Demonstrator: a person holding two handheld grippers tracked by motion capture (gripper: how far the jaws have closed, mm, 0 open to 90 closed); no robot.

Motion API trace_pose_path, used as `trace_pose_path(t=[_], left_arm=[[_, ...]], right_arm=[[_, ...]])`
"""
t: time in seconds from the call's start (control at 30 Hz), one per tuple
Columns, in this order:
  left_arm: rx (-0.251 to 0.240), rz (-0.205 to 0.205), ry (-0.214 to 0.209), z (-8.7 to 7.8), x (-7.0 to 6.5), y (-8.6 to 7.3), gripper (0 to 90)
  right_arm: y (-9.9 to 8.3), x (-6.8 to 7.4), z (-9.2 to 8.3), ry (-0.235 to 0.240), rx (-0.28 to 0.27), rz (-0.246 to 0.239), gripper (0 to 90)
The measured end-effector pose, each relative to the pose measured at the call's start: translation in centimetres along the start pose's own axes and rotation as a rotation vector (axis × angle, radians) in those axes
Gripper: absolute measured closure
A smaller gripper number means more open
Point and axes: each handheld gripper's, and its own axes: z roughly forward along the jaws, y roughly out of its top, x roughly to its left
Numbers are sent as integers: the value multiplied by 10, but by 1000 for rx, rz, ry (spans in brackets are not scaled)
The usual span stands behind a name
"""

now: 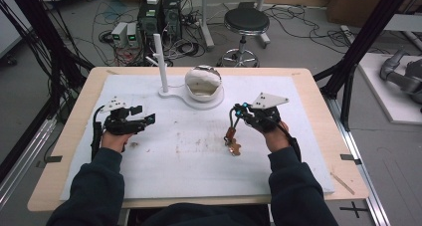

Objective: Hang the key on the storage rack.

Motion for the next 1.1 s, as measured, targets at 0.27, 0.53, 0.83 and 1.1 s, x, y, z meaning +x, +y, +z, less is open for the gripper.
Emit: trace_pose_path(t=[0.27, 0.53, 0.83, 1.1], left_arm=[[-7, -10, 2, -1, 2, 0, 260], [-8, -4, -5, -1, 1, 0, 278], [-11, -2, -9, -2, 1, 0, 278], [-16, 2, -9, -4, 1, 1, 278]], right_arm=[[43, -3, 8, -21, -40, -68, 870], [87, -4, 26, -36, -79, -126, 870], [124, 1, 62, -29, -95, -158, 870], [161, 12, 97, -14, -95, -199, 870]])
